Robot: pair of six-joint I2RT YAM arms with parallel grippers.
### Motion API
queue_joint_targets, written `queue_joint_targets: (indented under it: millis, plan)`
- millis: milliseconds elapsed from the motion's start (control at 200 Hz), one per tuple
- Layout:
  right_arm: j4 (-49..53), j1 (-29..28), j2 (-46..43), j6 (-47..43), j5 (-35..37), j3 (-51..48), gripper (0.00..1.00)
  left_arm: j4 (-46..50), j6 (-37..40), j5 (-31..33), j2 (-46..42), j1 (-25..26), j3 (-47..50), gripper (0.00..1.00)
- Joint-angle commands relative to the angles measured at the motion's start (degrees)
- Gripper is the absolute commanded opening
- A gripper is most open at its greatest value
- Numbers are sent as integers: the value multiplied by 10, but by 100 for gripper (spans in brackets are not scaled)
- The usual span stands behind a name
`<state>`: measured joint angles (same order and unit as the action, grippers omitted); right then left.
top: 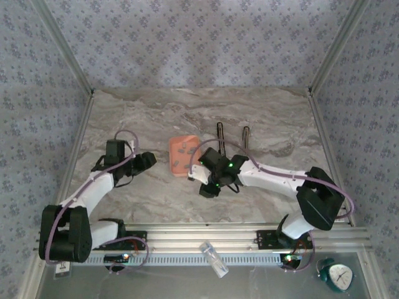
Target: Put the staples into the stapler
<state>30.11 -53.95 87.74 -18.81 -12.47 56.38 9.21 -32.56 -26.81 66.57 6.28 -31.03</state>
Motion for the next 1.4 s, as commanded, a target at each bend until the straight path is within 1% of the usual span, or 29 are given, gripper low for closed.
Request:
queue_joint_targets:
  millis: [0, 235, 350, 485, 630, 760, 865, 934, 994, 1094, 1174, 1254, 1274, 1394]
  plan:
    - [41, -6, 31, -135, -10, 1, 28, -13, -1, 0, -25, 8, 14, 58]
    - [66, -8, 83, -222, 21, 14, 27, 4, 9, 21, -53, 8, 26, 58]
    - [79, -8, 99, -254, 19, 19, 27, 5, 11, 25, -55, 8, 25, 58]
    - [83, -7, 110, -271, 14, 22, 28, 7, 9, 27, -55, 8, 25, 58]
    - [76, -8, 119, -271, 18, 22, 31, 11, 10, 29, -56, 8, 25, 58]
    - [81, -9, 116, -261, 25, 28, 40, 13, 11, 31, -60, 8, 24, 58]
    - [90, -12, 90, -237, 28, 32, 44, 15, 12, 32, -64, 8, 25, 58]
    - [93, -13, 64, -217, 34, 33, 45, 17, 12, 33, -66, 8, 26, 58]
    - [100, -13, 44, -181, 35, 38, 46, 18, 11, 32, -66, 8, 25, 58]
    - [125, -3, 20, -82, 40, 64, 49, 23, 9, 33, -68, 8, 24, 58]
    - [156, 4, 15, 30, 42, 98, 51, 26, 5, 38, -69, 8, 24, 58]
    - [185, 6, 19, 159, 58, 115, 52, 30, -1, 42, -69, 8, 24, 58]
    - [188, 6, 19, 183, 57, 133, 52, 31, -2, 44, -69, 8, 24, 58]
    - [176, -3, 16, 364, 71, 131, 47, 36, -9, 48, -65, 9, 25, 58]
